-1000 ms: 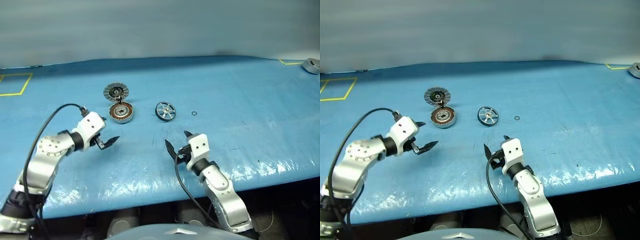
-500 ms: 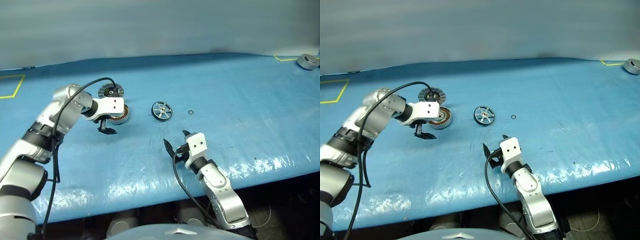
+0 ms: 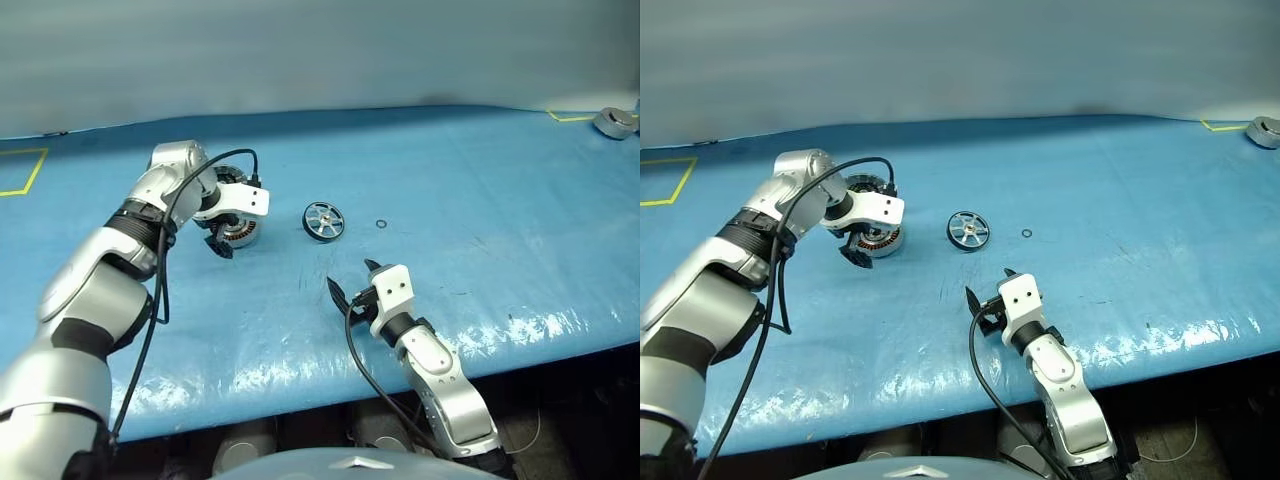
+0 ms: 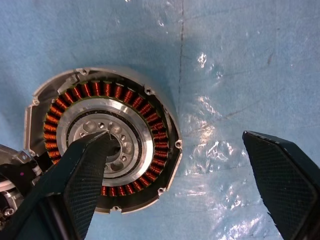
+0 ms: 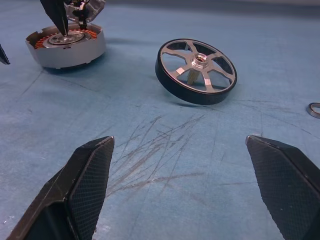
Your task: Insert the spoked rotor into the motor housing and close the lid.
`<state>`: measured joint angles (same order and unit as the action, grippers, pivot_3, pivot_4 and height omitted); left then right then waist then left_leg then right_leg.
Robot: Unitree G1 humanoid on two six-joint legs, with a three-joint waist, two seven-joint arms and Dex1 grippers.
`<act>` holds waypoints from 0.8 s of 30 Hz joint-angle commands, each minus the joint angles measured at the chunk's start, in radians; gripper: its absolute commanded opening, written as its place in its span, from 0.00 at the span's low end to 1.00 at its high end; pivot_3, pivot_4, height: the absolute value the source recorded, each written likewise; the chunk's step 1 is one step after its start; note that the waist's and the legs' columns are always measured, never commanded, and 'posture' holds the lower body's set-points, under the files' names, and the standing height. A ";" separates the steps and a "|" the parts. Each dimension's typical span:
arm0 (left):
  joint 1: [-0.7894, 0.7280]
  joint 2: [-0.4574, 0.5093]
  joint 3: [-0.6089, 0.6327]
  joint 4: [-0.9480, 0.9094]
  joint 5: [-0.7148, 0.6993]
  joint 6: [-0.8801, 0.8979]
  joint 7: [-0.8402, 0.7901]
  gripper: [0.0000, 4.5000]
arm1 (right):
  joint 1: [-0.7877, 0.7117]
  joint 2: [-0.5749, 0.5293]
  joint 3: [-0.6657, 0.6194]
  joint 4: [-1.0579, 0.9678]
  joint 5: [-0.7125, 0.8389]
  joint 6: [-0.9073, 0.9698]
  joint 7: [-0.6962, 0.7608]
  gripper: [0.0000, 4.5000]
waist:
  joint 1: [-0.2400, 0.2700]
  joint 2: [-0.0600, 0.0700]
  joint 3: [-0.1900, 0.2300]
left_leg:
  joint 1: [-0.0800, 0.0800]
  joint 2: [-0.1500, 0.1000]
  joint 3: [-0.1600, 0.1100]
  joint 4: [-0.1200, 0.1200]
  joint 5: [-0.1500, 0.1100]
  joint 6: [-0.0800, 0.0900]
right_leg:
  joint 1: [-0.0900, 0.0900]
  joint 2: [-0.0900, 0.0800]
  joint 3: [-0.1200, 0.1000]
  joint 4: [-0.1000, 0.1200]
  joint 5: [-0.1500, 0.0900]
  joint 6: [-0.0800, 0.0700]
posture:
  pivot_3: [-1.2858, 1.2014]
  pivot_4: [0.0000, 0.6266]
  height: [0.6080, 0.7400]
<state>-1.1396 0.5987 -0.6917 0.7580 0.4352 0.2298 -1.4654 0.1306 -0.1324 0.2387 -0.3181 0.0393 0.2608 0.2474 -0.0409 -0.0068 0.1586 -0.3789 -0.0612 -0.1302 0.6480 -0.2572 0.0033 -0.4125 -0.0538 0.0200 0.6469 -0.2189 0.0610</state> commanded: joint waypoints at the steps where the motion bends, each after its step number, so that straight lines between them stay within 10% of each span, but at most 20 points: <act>1: -0.053 -0.016 0.001 0.040 0.041 -0.013 -0.005 1.00 | -0.014 -0.002 0.007 -0.022 -0.003 -0.015 0.009 0.99 | 0.001 -0.001 0.000 | 0.000 0.000 0.000 0.000 0.000 0.000 | 0.000 0.000 0.000 0.000 0.000 0.000 | 0.52 0.24 1.00; 24: -0.071 -0.060 0.020 0.174 0.108 -0.065 0.029 1.00 | -0.005 0.009 0.025 -0.013 -0.013 -0.009 -0.001 0.99 | 0.000 -0.001 0.000 | 0.000 0.000 0.000 0.005 0.000 0.000 | 0.000 0.000 0.000 0.006 0.000 0.000 | 0.52 0.24 1.00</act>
<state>-1.1993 0.5314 -0.6941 0.9289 0.5345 0.1652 -1.4403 0.1349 -0.1297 0.2593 -0.3170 0.0306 0.2641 0.2498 -0.0406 -0.0076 0.1591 -0.3791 -0.0613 -0.1305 0.6535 -0.2572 0.0034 -0.4127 -0.0541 0.0203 0.6536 -0.2188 0.0613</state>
